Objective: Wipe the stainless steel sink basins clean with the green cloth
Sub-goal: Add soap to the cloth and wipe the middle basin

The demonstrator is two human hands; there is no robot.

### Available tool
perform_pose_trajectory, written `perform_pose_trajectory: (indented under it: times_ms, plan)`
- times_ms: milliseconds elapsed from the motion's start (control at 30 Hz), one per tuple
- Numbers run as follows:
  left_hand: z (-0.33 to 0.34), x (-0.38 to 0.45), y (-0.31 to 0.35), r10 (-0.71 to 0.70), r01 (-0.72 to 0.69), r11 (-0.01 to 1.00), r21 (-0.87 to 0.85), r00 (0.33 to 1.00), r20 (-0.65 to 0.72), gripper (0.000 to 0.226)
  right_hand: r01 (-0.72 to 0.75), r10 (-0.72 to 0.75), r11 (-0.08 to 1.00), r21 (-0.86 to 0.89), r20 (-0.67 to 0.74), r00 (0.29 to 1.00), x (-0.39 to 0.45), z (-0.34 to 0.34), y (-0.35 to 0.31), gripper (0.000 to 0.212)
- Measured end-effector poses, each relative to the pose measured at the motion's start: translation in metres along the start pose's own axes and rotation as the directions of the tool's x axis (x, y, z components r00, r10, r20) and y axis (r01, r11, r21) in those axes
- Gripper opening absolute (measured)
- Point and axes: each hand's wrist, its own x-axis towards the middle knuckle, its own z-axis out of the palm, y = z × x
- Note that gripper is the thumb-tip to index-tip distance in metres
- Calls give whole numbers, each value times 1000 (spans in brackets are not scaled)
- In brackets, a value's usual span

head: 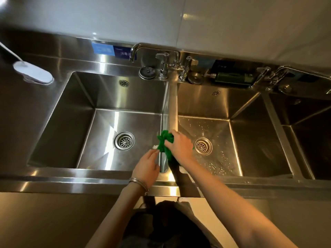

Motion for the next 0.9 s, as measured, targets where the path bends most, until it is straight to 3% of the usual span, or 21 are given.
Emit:
perform_pose_trajectory:
  times_ms: [67, 133, 400, 467, 533, 600, 700, 800, 900]
  plan:
    - [-1, 3, 1, 12, -12, 1000, -20, 1000, 7, 50, 59, -56, 998, -22, 84, 995, -28, 6, 8, 53]
    - [0, 7, -1, 23, -22, 999, -35, 1000, 14, 49, 176, -156, 972, -152, 136, 978, -58, 16, 15, 68]
    - [-8, 56, 8, 4, -5, 1000, -12, 998, -61, 49, 182, -153, 964, -191, 159, 975, 9, 7, 10, 51]
    - [-8, 71, 18, 22, -22, 1000, 1, 997, -69, 49, 135, -110, 983, -126, 187, 976, 36, -3, 6, 50]
    - [-7, 87, 28, 18, -18, 1000, -4, 998, -64, 49, 38, -48, 998, 50, 205, 978, 58, -21, 8, 49]
    - [-6, 105, 41, 17, -19, 999, -26, 998, -59, 48, -54, 2, 968, 245, 208, 978, 71, -42, 18, 46]
    - [-3, 140, 64, 59, -62, 997, -46, 996, -70, 51, -132, 60, 922, 364, 203, 977, 80, -73, 44, 48]
    - [2, 186, 92, 73, -77, 996, -35, 993, -91, 50, -211, 130, 826, 523, 188, 974, 91, -103, 72, 43]
    - [12, 240, 123, 139, -137, 990, 28, 984, -109, 43, -322, 267, 653, 686, 189, 945, 105, -134, 102, 42]
